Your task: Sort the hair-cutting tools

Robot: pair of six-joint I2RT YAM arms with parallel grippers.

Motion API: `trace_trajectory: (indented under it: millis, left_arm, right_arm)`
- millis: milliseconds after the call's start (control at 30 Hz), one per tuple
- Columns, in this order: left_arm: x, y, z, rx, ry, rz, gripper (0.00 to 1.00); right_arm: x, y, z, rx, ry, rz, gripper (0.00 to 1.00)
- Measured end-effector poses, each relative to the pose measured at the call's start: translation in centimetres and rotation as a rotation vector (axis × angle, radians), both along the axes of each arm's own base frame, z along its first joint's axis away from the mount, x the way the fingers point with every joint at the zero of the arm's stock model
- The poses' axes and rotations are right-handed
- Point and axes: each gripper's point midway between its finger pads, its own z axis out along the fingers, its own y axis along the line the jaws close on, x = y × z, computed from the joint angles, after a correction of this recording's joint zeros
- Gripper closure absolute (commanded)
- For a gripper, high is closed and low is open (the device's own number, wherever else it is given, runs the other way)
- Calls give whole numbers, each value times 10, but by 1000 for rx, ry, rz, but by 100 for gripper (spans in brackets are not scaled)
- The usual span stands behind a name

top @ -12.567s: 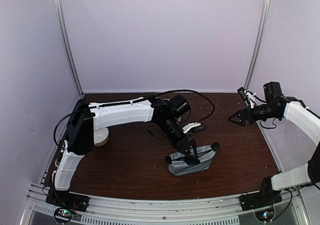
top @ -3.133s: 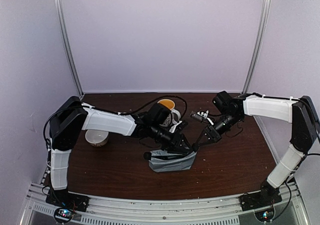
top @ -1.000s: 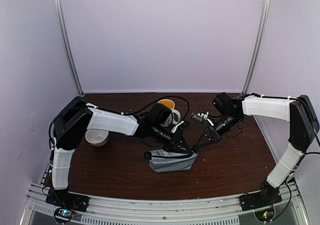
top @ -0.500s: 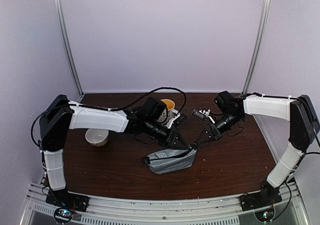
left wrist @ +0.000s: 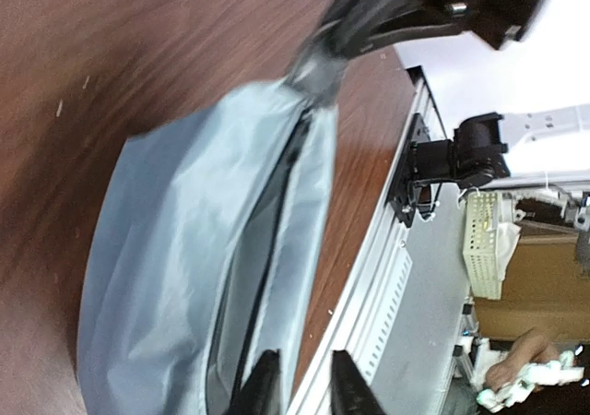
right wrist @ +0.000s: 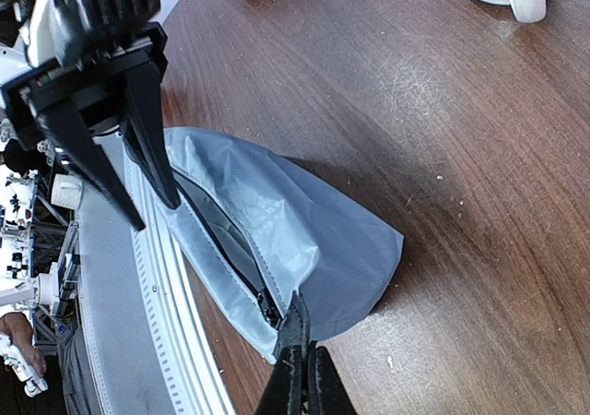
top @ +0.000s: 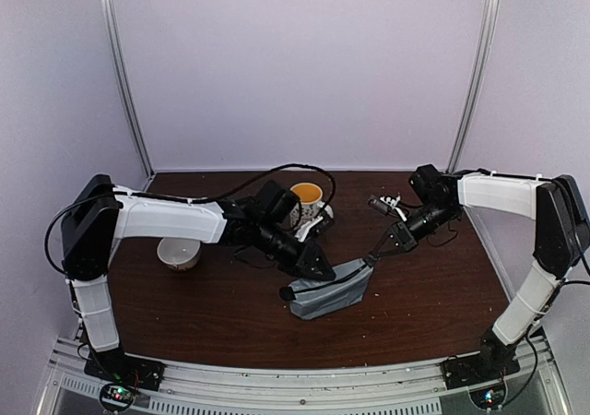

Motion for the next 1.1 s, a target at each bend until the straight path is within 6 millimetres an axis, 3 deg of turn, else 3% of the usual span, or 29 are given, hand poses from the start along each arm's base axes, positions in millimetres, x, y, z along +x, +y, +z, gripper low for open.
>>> trace_trajectory:
  millis: [233,433,567,1100]
  left_arm:
    - [20,-34,25,-92,-33,-13,60]
    - [19,-44,-1,-55,39,-9,46]
    - [16,-45,-14,-23,80,-4,45]
    - [21,-68,-17,-59,146,-28,46]
  right_arm:
    - [-1,0,0,-2,4,3,100]
    - [-2,-1,0,-2,2,6,100]
    - [-2,-1,0,-2,4,8,100]
    - [-4,-1,0,0,9,12,100]
